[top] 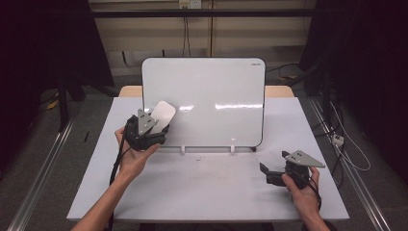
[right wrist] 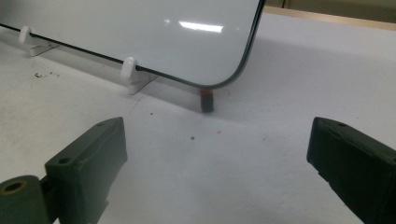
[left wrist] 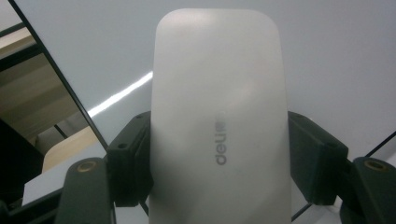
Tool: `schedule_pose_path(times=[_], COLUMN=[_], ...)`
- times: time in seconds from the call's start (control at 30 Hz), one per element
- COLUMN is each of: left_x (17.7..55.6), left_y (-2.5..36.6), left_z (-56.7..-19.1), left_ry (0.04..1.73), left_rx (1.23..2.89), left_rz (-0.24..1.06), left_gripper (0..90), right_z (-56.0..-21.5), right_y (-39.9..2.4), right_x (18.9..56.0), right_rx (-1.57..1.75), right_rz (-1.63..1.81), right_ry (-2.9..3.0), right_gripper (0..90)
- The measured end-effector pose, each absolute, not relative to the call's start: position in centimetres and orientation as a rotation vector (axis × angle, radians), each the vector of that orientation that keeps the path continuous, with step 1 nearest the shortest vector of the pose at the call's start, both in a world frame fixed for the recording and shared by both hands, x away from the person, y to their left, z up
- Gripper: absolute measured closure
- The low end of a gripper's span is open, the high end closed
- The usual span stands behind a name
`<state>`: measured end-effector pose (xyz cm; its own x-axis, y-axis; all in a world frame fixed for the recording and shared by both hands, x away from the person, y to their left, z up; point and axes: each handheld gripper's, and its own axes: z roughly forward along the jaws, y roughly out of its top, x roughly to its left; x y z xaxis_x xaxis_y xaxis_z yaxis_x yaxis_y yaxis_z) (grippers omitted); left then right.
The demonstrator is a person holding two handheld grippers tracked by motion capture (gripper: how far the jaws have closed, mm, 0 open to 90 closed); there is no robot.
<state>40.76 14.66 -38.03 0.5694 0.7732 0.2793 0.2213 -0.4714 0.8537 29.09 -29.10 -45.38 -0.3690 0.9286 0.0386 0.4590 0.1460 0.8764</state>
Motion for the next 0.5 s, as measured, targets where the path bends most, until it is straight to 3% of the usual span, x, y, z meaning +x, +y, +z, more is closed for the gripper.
schedule_pose_path(times=[0.5], left_x=[41.1], left_y=[13.0], left_z=[-40.0], left_ry=[0.744], left_rx=[2.065], left_rz=[0.909], left_gripper=[31.2], right_z=[-45.4], right_y=[-29.1], right_x=[29.0], right_rx=[1.328], right_rz=[1.151], right_ry=[1.901], right_gripper=[4.9])
